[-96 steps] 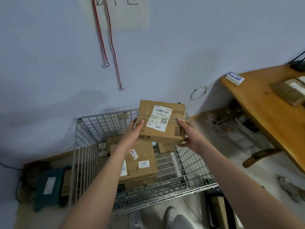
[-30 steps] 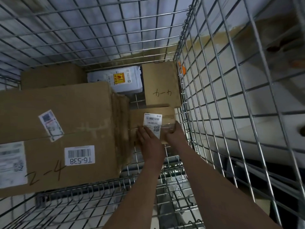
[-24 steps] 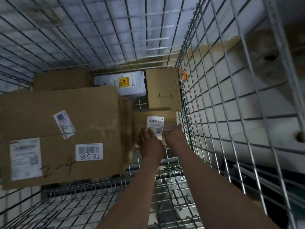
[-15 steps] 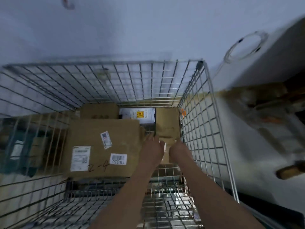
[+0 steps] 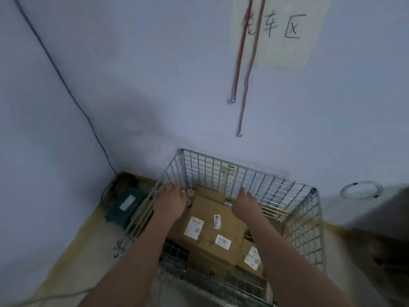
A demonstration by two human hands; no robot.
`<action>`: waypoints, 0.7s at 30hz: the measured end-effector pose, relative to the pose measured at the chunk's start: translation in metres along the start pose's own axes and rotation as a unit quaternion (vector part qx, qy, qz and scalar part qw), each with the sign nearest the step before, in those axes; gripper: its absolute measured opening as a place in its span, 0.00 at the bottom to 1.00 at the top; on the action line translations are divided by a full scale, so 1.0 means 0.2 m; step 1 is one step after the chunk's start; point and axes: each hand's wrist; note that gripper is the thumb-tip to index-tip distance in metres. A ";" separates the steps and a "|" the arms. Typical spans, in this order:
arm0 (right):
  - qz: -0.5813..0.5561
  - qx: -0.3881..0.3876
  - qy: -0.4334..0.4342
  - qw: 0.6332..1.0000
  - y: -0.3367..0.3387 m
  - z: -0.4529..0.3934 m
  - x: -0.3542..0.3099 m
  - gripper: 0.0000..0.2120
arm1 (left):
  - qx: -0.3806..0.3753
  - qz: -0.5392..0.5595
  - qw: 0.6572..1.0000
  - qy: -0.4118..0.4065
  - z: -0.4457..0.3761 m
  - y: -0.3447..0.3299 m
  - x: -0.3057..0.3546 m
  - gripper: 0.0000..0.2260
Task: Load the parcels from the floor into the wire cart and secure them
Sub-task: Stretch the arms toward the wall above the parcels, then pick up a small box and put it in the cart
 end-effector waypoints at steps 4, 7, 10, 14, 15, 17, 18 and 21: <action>0.053 0.006 0.069 0.996 0.00 0.23 -0.54 0.29 | -0.008 0.004 0.996 0.083 0.23 0.27 -0.55 0.26; 0.075 0.000 0.130 0.989 -0.12 0.39 -0.93 0.28 | 0.006 -0.009 0.990 0.139 0.42 0.43 -0.97 0.26; 0.103 -0.003 0.182 0.978 -0.23 0.57 -1.28 0.29 | 0.004 -0.013 0.982 0.191 0.61 0.59 -1.33 0.26; 0.146 -0.018 0.248 0.958 -0.36 0.77 -1.67 0.30 | 0.041 -0.008 0.966 0.255 0.82 0.76 -1.75 0.26; 0.152 -0.022 0.261 0.953 -0.40 0.81 -1.74 0.29 | 0.043 -0.006 0.963 0.266 0.87 0.78 -1.82 0.26; 0.166 -0.026 0.278 0.946 -0.47 0.86 -1.87 0.29 | 0.041 0.003 0.958 0.285 0.93 0.80 -1.93 0.26; 0.174 -0.029 0.283 0.943 -0.51 0.87 -1.92 0.29 | 0.039 0.010 0.956 0.292 0.95 0.81 -1.96 0.26; 0.199 -0.039 0.303 0.931 -0.63 0.88 -2.03 0.30 | 0.032 0.027 0.952 0.303 0.97 0.75 -2.00 0.26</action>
Point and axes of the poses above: each hand's wrist, its own z-axis away from the middle knuckle, its own y-axis out of the back of the hand, x = y × z, and after that the axes turned 8 degrees about -z, right-handed
